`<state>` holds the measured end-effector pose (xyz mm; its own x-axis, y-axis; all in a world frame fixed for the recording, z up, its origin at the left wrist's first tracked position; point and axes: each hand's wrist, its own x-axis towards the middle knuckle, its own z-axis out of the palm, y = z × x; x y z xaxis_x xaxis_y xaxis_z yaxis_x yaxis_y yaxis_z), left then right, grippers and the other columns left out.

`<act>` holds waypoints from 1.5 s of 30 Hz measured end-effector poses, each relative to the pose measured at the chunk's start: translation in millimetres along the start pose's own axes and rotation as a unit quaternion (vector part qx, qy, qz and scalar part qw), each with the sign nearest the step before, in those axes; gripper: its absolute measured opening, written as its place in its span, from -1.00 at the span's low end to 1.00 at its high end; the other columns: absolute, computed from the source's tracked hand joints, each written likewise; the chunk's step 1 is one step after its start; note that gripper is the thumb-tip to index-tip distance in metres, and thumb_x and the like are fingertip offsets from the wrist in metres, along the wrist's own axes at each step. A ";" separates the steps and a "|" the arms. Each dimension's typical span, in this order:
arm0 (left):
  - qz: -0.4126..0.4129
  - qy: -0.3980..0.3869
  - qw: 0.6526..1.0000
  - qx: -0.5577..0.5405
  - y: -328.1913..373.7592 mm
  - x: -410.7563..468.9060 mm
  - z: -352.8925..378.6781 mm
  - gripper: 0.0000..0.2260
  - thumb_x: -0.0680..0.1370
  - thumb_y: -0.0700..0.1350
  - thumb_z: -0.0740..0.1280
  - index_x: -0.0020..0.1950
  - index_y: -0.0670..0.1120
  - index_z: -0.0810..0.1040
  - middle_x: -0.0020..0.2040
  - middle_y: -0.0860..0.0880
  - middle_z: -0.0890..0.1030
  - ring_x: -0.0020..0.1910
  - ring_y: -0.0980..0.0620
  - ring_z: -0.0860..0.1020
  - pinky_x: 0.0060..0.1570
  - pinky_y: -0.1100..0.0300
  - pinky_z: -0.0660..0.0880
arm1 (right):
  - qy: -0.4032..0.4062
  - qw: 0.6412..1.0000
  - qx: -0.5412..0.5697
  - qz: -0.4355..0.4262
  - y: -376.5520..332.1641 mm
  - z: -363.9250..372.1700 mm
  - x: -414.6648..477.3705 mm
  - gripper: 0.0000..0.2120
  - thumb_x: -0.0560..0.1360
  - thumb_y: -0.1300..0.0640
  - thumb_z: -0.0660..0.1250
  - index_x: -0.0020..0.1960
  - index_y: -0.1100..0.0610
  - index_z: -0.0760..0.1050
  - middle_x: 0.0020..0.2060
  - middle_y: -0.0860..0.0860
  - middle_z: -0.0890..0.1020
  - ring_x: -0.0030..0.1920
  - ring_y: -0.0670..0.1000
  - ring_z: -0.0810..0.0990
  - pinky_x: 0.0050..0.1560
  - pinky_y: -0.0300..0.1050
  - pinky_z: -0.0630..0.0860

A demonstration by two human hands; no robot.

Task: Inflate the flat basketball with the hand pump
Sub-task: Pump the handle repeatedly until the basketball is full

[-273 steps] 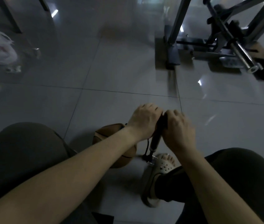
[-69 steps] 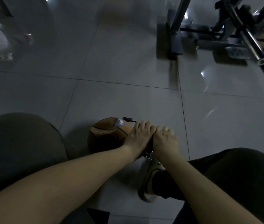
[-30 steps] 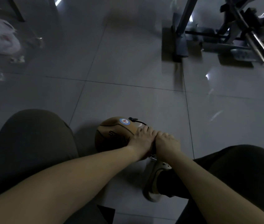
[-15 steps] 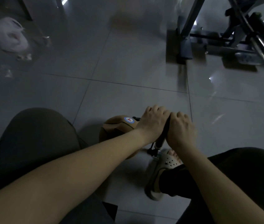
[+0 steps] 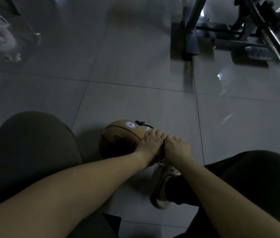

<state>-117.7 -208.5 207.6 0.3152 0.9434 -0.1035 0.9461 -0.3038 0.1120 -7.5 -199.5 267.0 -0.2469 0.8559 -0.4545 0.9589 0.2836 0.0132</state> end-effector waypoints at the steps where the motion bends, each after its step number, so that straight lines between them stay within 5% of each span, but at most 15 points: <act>1: 0.004 -0.017 1.000 -0.002 0.0 -2.8 -1.8 -0.70 0.58 -0.02 0.21 0.27 -0.10 0.37 0.19 -0.14 0.44 0.19 -0.15 0.41 0.22 -0.01 0.32 | -0.007 1.000 0.020 -0.001 -1.7 -2.4 -4.4 -0.77 0.58 0.18 0.23 0.22 0.14 0.44 0.19 0.10 0.55 0.19 0.13 0.53 0.16 -0.04 0.44; 3: -0.010 -0.031 0.999 -0.043 -2.0 -6.9 -10.6 -0.70 0.61 -0.09 0.21 0.31 -0.15 0.36 0.26 -0.18 0.40 0.27 -0.17 0.36 0.34 -0.01 0.23 | 0.001 0.996 0.087 0.011 -5.5 -9.3 -14.0 -0.89 0.54 0.25 0.24 -0.01 0.06 0.47 0.09 0.09 0.60 0.08 0.13 0.57 0.04 -0.02 0.48; 5: -0.028 -0.006 0.997 -0.079 -6.0 -5.0 -28.2 -0.79 0.62 -0.17 0.18 0.25 -0.15 0.41 0.23 -0.17 0.43 0.24 -0.17 0.39 0.26 0.02 0.27 | 0.057 0.989 0.133 0.021 -7.6 -20.5 -19.0 -0.84 0.51 0.25 0.27 -0.14 0.03 0.37 0.00 0.09 0.60 -0.04 0.12 0.55 -0.09 -0.05 0.46; 10: 0.019 0.187 0.980 -0.063 -17.7 16.1 -92.0 -0.91 0.49 -0.14 0.30 -0.03 -0.11 0.47 -0.06 -0.15 0.51 -0.07 -0.17 0.48 -0.09 -0.01 0.38 | 0.313 0.934 0.170 0.006 2.7 -61.5 -18.8 -0.92 0.47 0.15 0.32 -0.11 0.15 0.44 -0.19 0.09 0.54 -0.19 0.10 0.47 -0.21 0.04 0.50; 14: 0.049 0.252 0.965 -0.055 -20.0 25.4 -109.1 -0.93 0.50 -0.12 0.25 -0.05 -0.09 0.45 -0.10 -0.09 0.49 -0.12 -0.07 0.42 -0.12 0.10 0.33 | 0.384 0.911 0.150 -0.009 12.4 -70.3 -12.7 -0.88 0.51 0.07 0.31 -0.11 0.11 0.42 -0.23 0.03 0.50 -0.18 0.05 0.45 -0.20 0.00 0.50; 20: -0.008 0.192 0.981 -0.014 -9.1 27.2 -37.3 -0.94 0.49 -0.11 0.26 -0.07 -0.06 0.45 -0.12 -0.08 0.49 -0.15 -0.09 0.45 -0.23 0.08 0.31 | 0.246 0.968 0.017 0.034 4.1 -17.1 7.4 -0.91 0.56 0.08 0.20 0.01 0.08 0.41 -0.09 0.05 0.50 -0.15 0.03 0.36 -0.20 -0.10 0.33; 25: -0.022 0.133 0.991 0.012 -6.1 18.3 -4.1 -0.91 0.49 -0.07 0.24 -0.04 -0.03 0.43 -0.11 -0.06 0.49 -0.13 -0.07 0.45 -0.22 0.06 0.38 | 0.134 0.990 0.003 0.053 -3.5 7.3 14.4 -0.84 0.57 0.06 0.21 0.12 0.09 0.40 0.05 0.08 0.47 0.04 0.08 0.43 -0.06 -0.09 0.40; 31: 0.000 0.082 0.996 -0.023 -1.3 -0.4 1.9 -0.81 0.49 -0.05 0.28 0.07 -0.06 0.43 0.00 -0.11 0.49 -0.02 -0.12 0.46 -0.04 0.02 0.42 | 0.039 0.999 -0.009 0.018 -1.8 20.9 14.0 -0.74 0.58 0.05 0.24 0.23 0.12 0.38 0.14 0.10 0.50 0.11 0.11 0.45 0.06 -0.08 0.41; 35: 0.021 0.005 0.999 -0.036 -4.6 -4.4 -3.3 -0.74 0.56 -0.12 0.23 0.24 -0.08 0.38 0.18 -0.13 0.43 0.20 -0.14 0.38 0.17 0.03 0.33 | -0.001 0.994 0.104 0.033 -3.1 6.2 -4.3 -0.81 0.54 0.13 0.30 0.15 0.11 0.49 0.08 0.08 0.60 0.05 0.12 0.57 0.06 -0.03 0.54; 40: 0.041 0.135 0.987 -0.078 -16.8 10.1 -67.7 -0.83 0.46 -0.24 0.22 0.02 -0.17 0.51 -0.03 -0.20 0.51 -0.04 -0.22 0.49 -0.14 -0.04 0.38 | 0.174 0.970 0.163 0.038 1.9 -48.8 -20.4 -0.95 0.49 0.18 0.30 -0.05 0.13 0.48 -0.08 0.10 0.57 -0.12 0.14 0.50 -0.16 -0.02 0.47; 45: 0.071 0.259 0.960 -0.086 -23.9 24.6 -114.9 -0.91 0.51 -0.15 0.23 -0.01 -0.10 0.46 -0.07 -0.08 0.48 -0.12 -0.02 0.40 -0.15 0.17 0.32 | 0.380 0.918 0.111 0.010 10.9 -78.3 -18.4 -0.89 0.51 0.11 0.32 -0.10 0.14 0.44 -0.21 0.05 0.48 -0.18 0.06 0.44 -0.22 0.00 0.48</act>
<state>-141.1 -162.7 316.0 0.3184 0.8478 0.4241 0.8563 -0.4492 0.2551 -3.5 -178.3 345.3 -0.1748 0.9385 0.2978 0.9481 0.2420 -0.2062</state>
